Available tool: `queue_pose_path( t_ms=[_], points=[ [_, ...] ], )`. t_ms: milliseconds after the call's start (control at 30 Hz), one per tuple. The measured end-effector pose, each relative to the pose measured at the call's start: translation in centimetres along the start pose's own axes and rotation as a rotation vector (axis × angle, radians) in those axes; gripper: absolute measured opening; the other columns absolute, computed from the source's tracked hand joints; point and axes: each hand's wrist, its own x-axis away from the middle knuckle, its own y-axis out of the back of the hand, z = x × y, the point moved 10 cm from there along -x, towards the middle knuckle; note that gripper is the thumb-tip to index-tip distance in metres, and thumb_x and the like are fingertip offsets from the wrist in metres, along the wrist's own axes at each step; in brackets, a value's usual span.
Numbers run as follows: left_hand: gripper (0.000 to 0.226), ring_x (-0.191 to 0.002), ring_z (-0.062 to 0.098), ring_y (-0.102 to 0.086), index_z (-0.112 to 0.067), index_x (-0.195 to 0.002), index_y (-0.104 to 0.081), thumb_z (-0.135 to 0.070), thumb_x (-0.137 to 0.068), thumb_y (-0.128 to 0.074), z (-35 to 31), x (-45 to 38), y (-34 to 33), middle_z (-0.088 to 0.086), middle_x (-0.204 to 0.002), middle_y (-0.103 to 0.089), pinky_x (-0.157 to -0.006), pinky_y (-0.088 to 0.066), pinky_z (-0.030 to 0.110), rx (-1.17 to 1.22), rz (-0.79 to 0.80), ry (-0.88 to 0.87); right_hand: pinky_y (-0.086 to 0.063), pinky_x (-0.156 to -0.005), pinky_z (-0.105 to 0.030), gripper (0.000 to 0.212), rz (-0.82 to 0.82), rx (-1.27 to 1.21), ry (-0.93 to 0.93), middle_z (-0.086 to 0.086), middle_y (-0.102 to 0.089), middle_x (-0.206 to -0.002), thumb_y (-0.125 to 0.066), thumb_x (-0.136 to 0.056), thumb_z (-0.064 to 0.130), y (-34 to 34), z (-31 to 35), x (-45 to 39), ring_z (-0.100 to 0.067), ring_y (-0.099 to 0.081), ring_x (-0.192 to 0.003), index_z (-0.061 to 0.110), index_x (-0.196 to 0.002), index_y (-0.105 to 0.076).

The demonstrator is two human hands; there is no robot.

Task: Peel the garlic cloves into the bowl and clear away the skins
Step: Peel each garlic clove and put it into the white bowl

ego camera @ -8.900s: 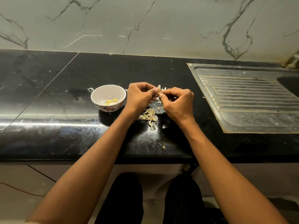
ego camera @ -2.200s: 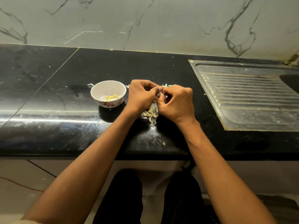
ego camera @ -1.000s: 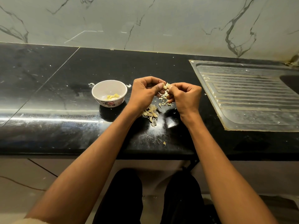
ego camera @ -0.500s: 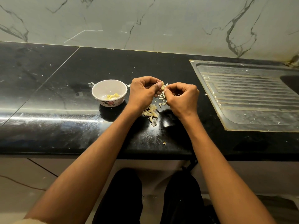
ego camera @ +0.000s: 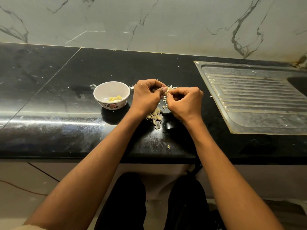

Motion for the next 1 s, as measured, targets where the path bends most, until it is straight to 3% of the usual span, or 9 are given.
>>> queue_pose_path(
  t_ms=[67, 200, 333, 500, 700, 1000],
  points=[
    [0.013, -0.068, 0.015, -0.073, -0.013, -0.082, -0.078, 0.000, -0.086, -0.076, -0.4, 0.1, 0.0, 0.004, -0.076, -0.075, -0.068, -0.062, 0.030, -0.050, -0.009, -0.043, -0.061, -0.060, -0.036, 0.006, 0.011, 0.019, 0.006, 0.004, -0.075, -0.065, -0.076, -0.075, 0.016, -0.1, 0.0, 0.0, -0.009, -0.070, -0.057, 0.015, -0.076, -0.083],
    [0.011, -0.068, 0.001, -0.069, -0.007, -0.084, -0.079, 0.003, -0.085, -0.075, -1.0, 0.3, -0.2, 0.002, -0.077, -0.075, -0.065, -0.057, 0.019, -0.093, -0.002, -0.109, -0.059, -0.057, -0.030, 0.006, -0.008, 0.017, -0.001, 0.006, -0.073, -0.062, -0.076, -0.073, 0.017, 0.1, 0.0, 0.0, -0.008, -0.069, -0.056, 0.016, -0.073, -0.082],
    [0.008, -0.069, 0.000, -0.069, -0.002, -0.085, -0.078, 0.005, -0.085, -0.074, -1.5, 0.5, -0.4, 0.004, -0.078, -0.075, -0.065, -0.053, 0.015, -0.070, 0.019, -0.130, -0.058, -0.055, -0.031, 0.007, -0.018, -0.015, -0.040, 0.007, -0.072, -0.060, -0.076, -0.073, 0.016, 0.2, -0.4, -0.1, -0.009, -0.069, -0.055, 0.016, -0.073, -0.083],
    [0.011, -0.063, 0.010, -0.067, -0.009, -0.086, -0.076, 0.000, -0.090, -0.073, -0.1, 0.0, -0.6, 0.007, -0.073, -0.072, -0.061, -0.053, 0.021, 0.067, 0.052, -0.009, -0.058, -0.051, -0.031, 0.012, 0.004, -0.134, -0.117, 0.009, -0.070, -0.056, -0.077, -0.080, 0.011, 0.0, -0.9, -0.1, -0.007, -0.066, -0.049, 0.013, -0.069, -0.081],
    [0.013, -0.061, 0.010, -0.061, -0.004, -0.089, -0.073, 0.005, -0.095, -0.065, 0.3, 0.0, -1.2, 0.011, -0.073, -0.069, -0.058, -0.052, 0.021, 0.229, 0.105, 0.080, -0.051, -0.045, -0.027, 0.021, -0.008, -0.272, -0.230, -0.010, -0.068, -0.055, -0.074, -0.081, 0.004, 0.0, -1.9, -0.1, -0.019, -0.062, -0.046, 0.010, -0.061, -0.077],
    [0.009, -0.068, 0.017, -0.065, 0.000, -0.095, -0.074, 0.003, -0.096, -0.065, 0.3, 0.1, -1.1, 0.015, -0.080, -0.071, -0.062, -0.054, 0.024, 0.247, 0.107, 0.088, -0.053, -0.047, -0.029, 0.027, -0.073, -0.298, -0.328, -0.003, -0.070, -0.057, -0.073, -0.080, 0.000, 0.8, -2.9, -0.2, -0.018, -0.066, -0.048, 0.020, -0.063, -0.076]
  ],
)
